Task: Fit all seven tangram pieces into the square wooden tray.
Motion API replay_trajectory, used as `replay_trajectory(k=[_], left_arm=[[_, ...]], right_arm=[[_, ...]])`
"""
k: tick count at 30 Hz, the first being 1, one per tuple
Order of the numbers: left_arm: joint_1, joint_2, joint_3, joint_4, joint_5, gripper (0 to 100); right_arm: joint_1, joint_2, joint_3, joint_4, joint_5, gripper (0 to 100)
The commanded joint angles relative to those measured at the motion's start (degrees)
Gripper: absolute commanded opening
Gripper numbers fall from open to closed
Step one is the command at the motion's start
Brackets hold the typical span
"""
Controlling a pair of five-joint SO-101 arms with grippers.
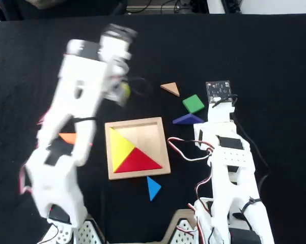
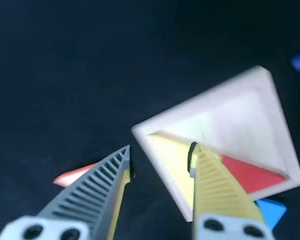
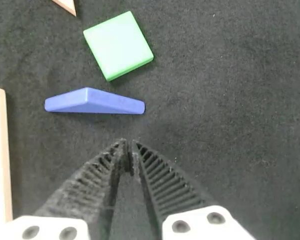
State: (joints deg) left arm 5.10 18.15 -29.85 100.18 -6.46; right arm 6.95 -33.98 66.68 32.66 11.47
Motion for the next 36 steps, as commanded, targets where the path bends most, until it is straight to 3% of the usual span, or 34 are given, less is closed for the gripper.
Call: replay_trajectory(k=[1, 6, 10, 13, 18, 23, 26, 32, 36], left_arm=[[-4.8, -14.4, 11.7, 0.8, -0.4, 20], [-5.8, -37.2, 33.1, -2.9, -0.9, 20], [-11.4, -50.7, 58.9, -19.4, -0.9, 20], [-20.7, -52.0, 73.4, -32.8, -0.8, 20], [-31.9, -47.1, 82.3, -42.9, 1.5, 20], [-32.7, -44.8, 87.1, -50.3, 5.9, 20], [-33.7, -44.9, 90.9, -56.8, 7.1, 20], [-34.0, -45.4, 91.7, -57.4, 9.6, 20], [-33.9, -45.0, 91.6, -57.6, 9.4, 20]], right_arm=[[0.6, -2.2, -0.3, -1.0, 0.5, 1.2], [0.6, -2.2, -0.3, -1.0, 0.5, 1.2], [0.6, -2.2, -0.2, -1.0, 0.5, 1.2], [0.7, -2.2, -0.2, -0.9, 0.4, 1.3], [-1.4, -2.6, -3.0, 5.7, 0.7, 1.5], [-13.5, -3.8, -18.2, 34.7, 5.6, 1.5], [-23.5, -4.7, -23.3, 46.9, 6.9, 1.5], [-34.7, -4.4, -19.8, 46.6, 7.7, 1.5], [-47.3, -4.3, -13.5, 48.3, 21.1, 1.5]])
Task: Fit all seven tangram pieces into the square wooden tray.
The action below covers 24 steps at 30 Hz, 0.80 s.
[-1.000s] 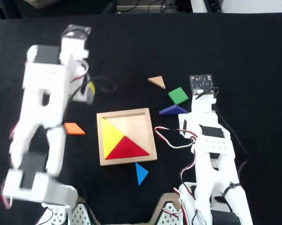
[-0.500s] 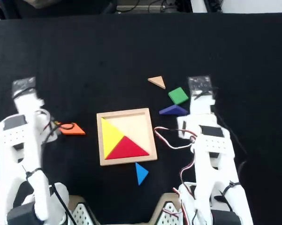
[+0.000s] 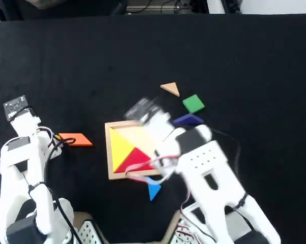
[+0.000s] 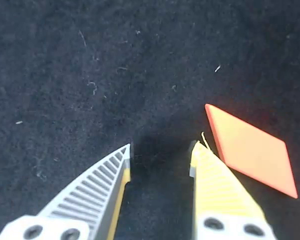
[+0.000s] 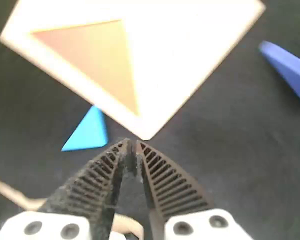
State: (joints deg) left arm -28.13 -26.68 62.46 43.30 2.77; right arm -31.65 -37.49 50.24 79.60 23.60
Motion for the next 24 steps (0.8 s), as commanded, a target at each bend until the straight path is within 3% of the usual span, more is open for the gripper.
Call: replay_trajectory(k=[1, 6, 11, 19, 24], left_arm=[[-0.7, -0.2, -0.7, -0.8, 0.2, 20], [-0.4, -0.1, -0.7, -1.0, 0.1, 20], [-0.2, -0.1, -0.4, -2.5, 0.4, 20], [-1.8, -0.4, -0.3, -2.6, 0.6, 20], [-6.2, -0.5, -0.7, -2.8, 6.3, 20]], right_arm=[[-11.6, -0.7, 4.4, 1.3, 12.0, 1.5], [-14.6, -0.7, 5.5, 0.4, 17.2, 1.3], [-17.1, -0.7, 6.0, -0.1, 28.3, 1.1], [-19.5, -0.7, 11.9, -14.8, 28.1, 1.1], [-19.5, -0.7, 16.7, -22.1, 25.9, 1.1]])
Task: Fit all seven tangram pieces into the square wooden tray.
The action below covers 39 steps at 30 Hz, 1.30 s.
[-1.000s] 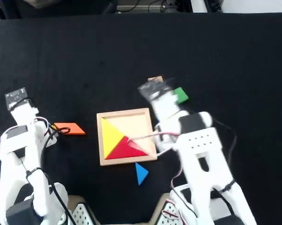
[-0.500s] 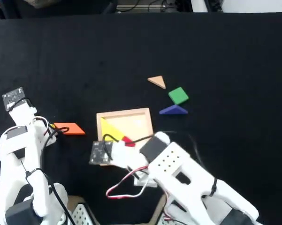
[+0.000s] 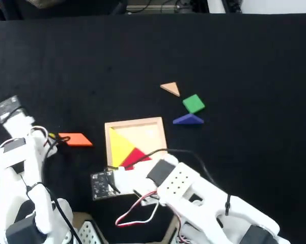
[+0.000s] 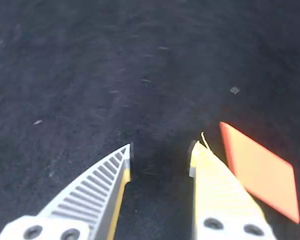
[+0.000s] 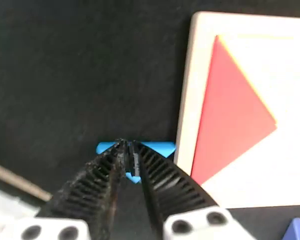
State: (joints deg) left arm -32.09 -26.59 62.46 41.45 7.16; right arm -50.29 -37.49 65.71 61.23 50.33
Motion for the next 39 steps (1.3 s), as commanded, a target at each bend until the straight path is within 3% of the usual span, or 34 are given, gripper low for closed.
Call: replay_trajectory(k=[1, 14, 17, 28, 34, 39], left_arm=[[-2.3, -0.6, -0.7, -1.1, 2.0, 20], [-2.2, -0.4, -0.7, -1.1, 1.8, 20], [-2.2, -0.4, -0.7, -1.1, 1.8, 20], [-2.2, -0.3, -0.7, -1.1, 1.8, 20], [-2.2, -0.4, -0.3, -2.5, 1.8, 20], [-2.2, -0.4, -0.3, -2.5, 1.8, 20]], right_arm=[[-0.9, -0.7, 2.0, -4.7, -0.8, 1.1], [1.3, 11.0, 1.6, -6.8, 2.2, 1.1], [7.1, 14.9, -0.4, -5.7, 3.7, 1.1], [36.9, 12.6, -3.9, -3.3, 24.2, 1.1], [39.2, 9.4, -9.5, 2.5, 25.8, 1.1], [40.1, 9.2, -11.1, -0.9, 25.7, 1.1]])
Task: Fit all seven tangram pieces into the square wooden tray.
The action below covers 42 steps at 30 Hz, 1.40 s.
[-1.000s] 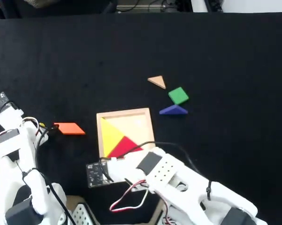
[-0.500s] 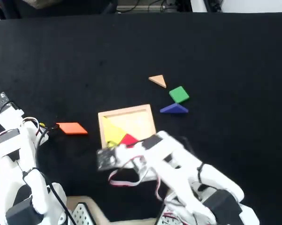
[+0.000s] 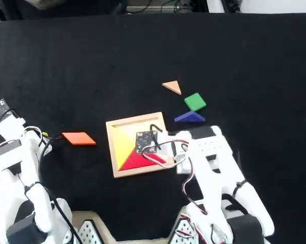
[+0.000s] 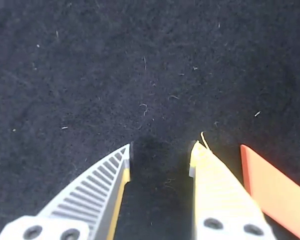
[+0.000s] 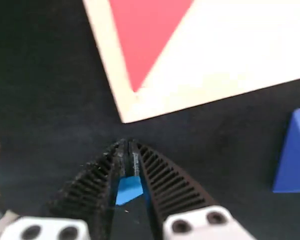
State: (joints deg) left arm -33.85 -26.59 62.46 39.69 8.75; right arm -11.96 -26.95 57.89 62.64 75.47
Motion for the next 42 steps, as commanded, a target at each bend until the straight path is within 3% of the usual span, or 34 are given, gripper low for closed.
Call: replay_trajectory(k=[1, 19, 22, 27, 32, 36, 42], left_arm=[[-0.5, -0.4, -0.3, -0.8, 0.2, 20], [-0.5, -0.3, -0.2, -0.8, 0.2, 20], [-0.6, -0.3, -0.2, -0.8, 0.2, 20], [-0.6, -0.3, -0.2, -0.9, 0.4, 20], [-0.7, -0.4, -0.2, -0.8, 0.4, 20], [-0.7, -0.4, -0.2, -0.8, 0.3, 20], [-0.6, -0.4, -0.2, -0.8, 0.3, 20]], right_arm=[[2.7, -1.4, -3.4, -4.0, -0.2, 1.1], [10.5, -8.3, -3.6, -19.1, -36.4, 1.5], [11.8, -10.6, -3.7, -15.6, -37.4, 3.0], [13.1, -13.3, -4.0, -8.2, -37.4, 19.4], [13.3, -16.1, -6.9, 2.6, -34.8, 12.8], [17.4, -16.7, -8.3, 14.7, -29.5, 2.1], [17.4, -16.6, -4.5, 17.5, -28.6, 1.1]])
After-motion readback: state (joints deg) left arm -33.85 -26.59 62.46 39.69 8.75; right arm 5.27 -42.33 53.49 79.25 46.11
